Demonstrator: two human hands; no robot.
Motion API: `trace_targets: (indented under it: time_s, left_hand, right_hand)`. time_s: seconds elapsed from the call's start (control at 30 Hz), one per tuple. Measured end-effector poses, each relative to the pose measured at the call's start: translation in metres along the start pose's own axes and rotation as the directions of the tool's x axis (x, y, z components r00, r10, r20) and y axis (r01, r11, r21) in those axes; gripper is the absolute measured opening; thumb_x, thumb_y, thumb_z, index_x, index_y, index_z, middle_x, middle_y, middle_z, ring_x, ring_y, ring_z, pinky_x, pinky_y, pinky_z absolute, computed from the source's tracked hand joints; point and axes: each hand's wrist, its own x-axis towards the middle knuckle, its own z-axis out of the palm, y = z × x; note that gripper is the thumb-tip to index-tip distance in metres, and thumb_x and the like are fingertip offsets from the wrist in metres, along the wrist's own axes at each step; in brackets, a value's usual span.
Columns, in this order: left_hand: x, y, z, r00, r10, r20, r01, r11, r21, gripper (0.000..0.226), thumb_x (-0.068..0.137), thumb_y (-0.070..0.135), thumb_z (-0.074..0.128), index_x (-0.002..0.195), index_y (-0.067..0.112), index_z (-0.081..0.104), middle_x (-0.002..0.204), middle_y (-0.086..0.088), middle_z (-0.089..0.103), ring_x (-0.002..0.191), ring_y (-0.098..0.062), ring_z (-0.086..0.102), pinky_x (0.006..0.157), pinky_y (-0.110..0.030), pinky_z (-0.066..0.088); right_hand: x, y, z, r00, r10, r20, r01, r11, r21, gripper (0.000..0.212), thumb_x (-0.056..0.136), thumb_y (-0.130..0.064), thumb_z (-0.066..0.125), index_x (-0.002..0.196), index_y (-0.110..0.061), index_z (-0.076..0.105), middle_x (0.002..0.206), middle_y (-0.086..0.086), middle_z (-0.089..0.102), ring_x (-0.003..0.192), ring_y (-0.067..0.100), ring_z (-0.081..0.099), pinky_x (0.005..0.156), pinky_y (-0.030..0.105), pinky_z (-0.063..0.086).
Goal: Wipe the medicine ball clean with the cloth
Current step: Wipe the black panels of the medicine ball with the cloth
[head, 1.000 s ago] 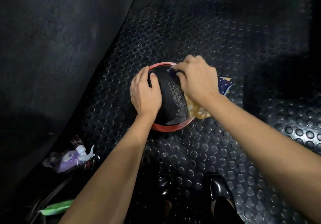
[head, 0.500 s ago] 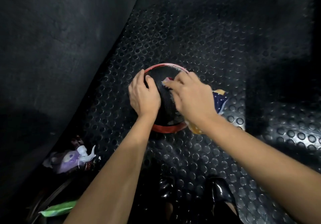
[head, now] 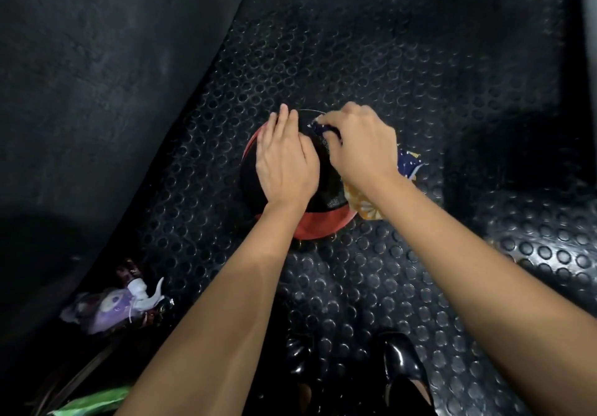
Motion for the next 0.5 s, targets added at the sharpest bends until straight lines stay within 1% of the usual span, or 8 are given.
trace_targets:
  time_s: [0.07, 0.13, 0.27, 0.3, 0.4, 0.43, 0.47, 0.5]
  left_hand:
    - [0.002, -0.002, -0.002, 1.0, -0.017, -0.005, 0.017, 1.0, 0.005, 0.055, 0.091, 0.021, 0.022, 0.137, 0.007, 0.049, 0.146, -0.005, 0.044, 0.139, -0.019, 0.034, 0.116, -0.029, 0.015]
    - [0.001, -0.005, -0.005, 1.0, -0.011, -0.01, 0.01, 1.0, -0.027, 0.053, 0.091, 0.019, 0.024, 0.136, 0.008, 0.051, 0.144, -0.004, 0.047, 0.138, -0.018, 0.036, 0.115, -0.028, 0.015]
    - [-0.003, -0.005, -0.002, 1.0, -0.005, -0.028, 0.004, 1.0, -0.024, 0.052, 0.092, 0.019, 0.025, 0.136, 0.009, 0.051, 0.143, -0.002, 0.048, 0.138, -0.017, 0.036, 0.115, -0.028, 0.016]
    - [-0.003, -0.004, -0.002, 1.0, -0.012, -0.029, 0.012, 1.0, -0.011, 0.053, 0.092, 0.02, 0.025, 0.137, 0.009, 0.051, 0.143, -0.003, 0.048, 0.138, -0.017, 0.036, 0.115, -0.029, 0.016]
    - [0.0, -0.005, -0.003, 1.0, -0.018, -0.008, 0.018, 1.0, 0.002, 0.056, 0.091, 0.021, 0.022, 0.138, 0.009, 0.049, 0.145, -0.002, 0.047, 0.139, -0.016, 0.035, 0.116, -0.029, 0.016]
    - [0.0, -0.006, -0.004, 1.0, -0.008, -0.004, 0.008, 1.0, -0.009, 0.055, 0.091, 0.021, 0.023, 0.137, 0.009, 0.05, 0.144, -0.002, 0.047, 0.138, -0.016, 0.035, 0.116, -0.029, 0.016]
    - [-0.001, -0.006, -0.004, 1.0, 0.002, -0.006, -0.002, 1.0, -0.023, 0.054, 0.091, 0.02, 0.024, 0.137, 0.008, 0.05, 0.144, -0.002, 0.047, 0.138, -0.017, 0.035, 0.116, -0.029, 0.016]
    - [-0.002, -0.005, -0.004, 1.0, 0.012, -0.011, -0.012, 0.999, -0.031, 0.053, 0.091, 0.02, 0.026, 0.136, 0.008, 0.051, 0.144, -0.003, 0.048, 0.138, -0.017, 0.036, 0.116, -0.029, 0.017]
  right_hand:
    - [-0.021, -0.003, 0.003, 0.994, -0.092, -0.053, 0.093, 0.995, 0.033, 0.028, 0.094, -0.022, 0.051, 0.12, -0.026, 0.062, 0.11, 0.003, 0.058, 0.108, 0.022, 0.052, 0.064, 0.032, 0.039]
    - [-0.025, -0.001, 0.004, 0.992, -0.104, -0.075, 0.108, 0.992, 0.061, 0.026, 0.092, -0.021, 0.054, 0.116, -0.025, 0.065, 0.105, 0.004, 0.06, 0.104, 0.025, 0.054, 0.062, 0.033, 0.041]
    - [0.006, 0.003, 0.001, 0.993, 0.112, -0.036, -0.109, 0.992, 0.063, 0.028, 0.095, -0.025, 0.047, 0.12, -0.028, 0.061, 0.115, 0.002, 0.058, 0.11, 0.024, 0.051, 0.075, 0.036, 0.043]
    - [0.004, 0.0, 0.0, 0.994, 0.106, -0.026, -0.104, 0.993, 0.058, 0.029, 0.095, -0.024, 0.047, 0.12, -0.028, 0.061, 0.116, 0.002, 0.058, 0.111, 0.023, 0.051, 0.076, 0.036, 0.043]
    - [-0.024, -0.012, 0.002, 0.994, -0.104, -0.016, 0.104, 0.994, 0.025, 0.028, 0.096, -0.023, 0.045, 0.119, -0.027, 0.061, 0.113, 0.001, 0.057, 0.109, 0.02, 0.05, 0.067, 0.031, 0.037]
    - [-0.025, -0.01, 0.001, 0.991, -0.135, -0.003, 0.135, 0.991, 0.019, 0.028, 0.097, -0.024, 0.045, 0.12, -0.027, 0.061, 0.114, 0.0, 0.057, 0.11, 0.02, 0.049, 0.066, 0.031, 0.036]
    - [-0.016, -0.006, -0.001, 0.994, -0.109, 0.004, 0.109, 0.994, 0.016, 0.029, 0.097, -0.026, 0.045, 0.121, -0.028, 0.06, 0.116, 0.001, 0.056, 0.111, 0.02, 0.049, 0.068, 0.032, 0.038]
    - [-0.001, -0.001, -0.002, 0.999, -0.043, 0.009, 0.043, 0.999, 0.007, 0.029, 0.097, -0.026, 0.045, 0.122, -0.028, 0.059, 0.117, 0.002, 0.056, 0.112, 0.022, 0.049, 0.071, 0.034, 0.041]
